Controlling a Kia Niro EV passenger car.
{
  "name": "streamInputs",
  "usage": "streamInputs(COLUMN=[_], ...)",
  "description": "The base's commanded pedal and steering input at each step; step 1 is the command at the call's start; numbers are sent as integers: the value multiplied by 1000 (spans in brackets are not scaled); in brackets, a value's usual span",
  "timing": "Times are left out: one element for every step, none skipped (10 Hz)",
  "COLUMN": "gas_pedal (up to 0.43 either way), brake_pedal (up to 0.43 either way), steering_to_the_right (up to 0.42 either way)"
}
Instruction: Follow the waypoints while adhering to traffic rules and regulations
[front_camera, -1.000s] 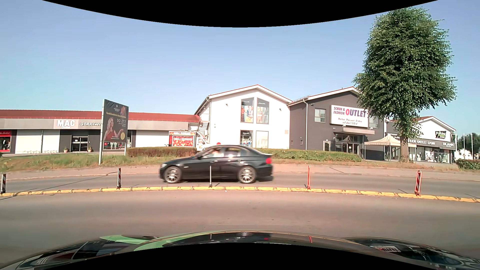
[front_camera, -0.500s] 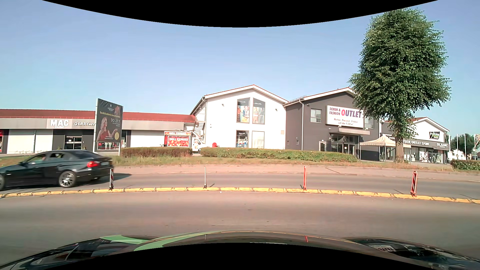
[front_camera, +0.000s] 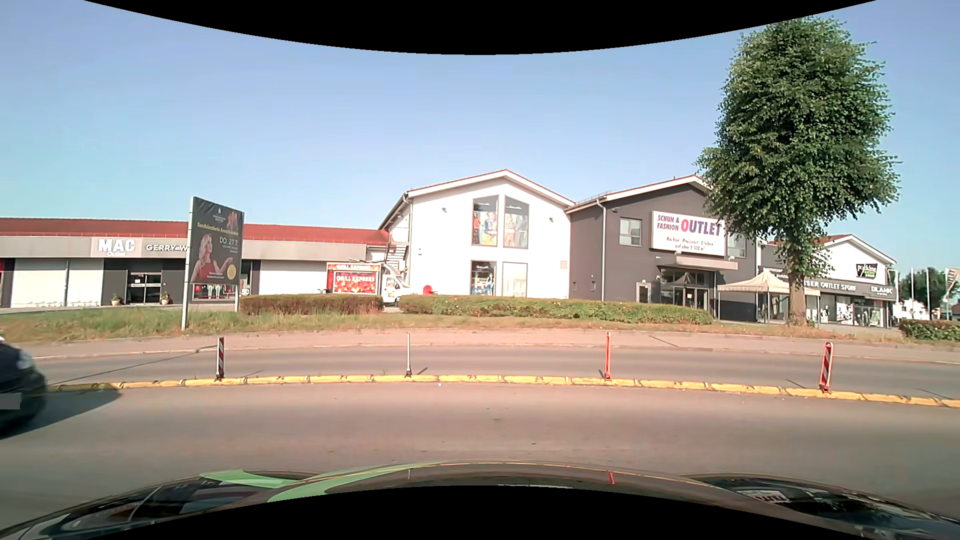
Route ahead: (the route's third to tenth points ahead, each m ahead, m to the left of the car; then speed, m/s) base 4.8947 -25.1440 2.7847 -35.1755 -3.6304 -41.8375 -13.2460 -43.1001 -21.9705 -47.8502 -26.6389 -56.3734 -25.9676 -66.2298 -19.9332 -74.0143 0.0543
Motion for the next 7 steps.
streamInputs(gas_pedal=[0, 0, 0, 28, 169, 189, 189], brake_pedal=[0, 0, 0, 0, 0, 0, 0], steering_to_the_right=[668, 673, 680, 689, 699, 711, 724])
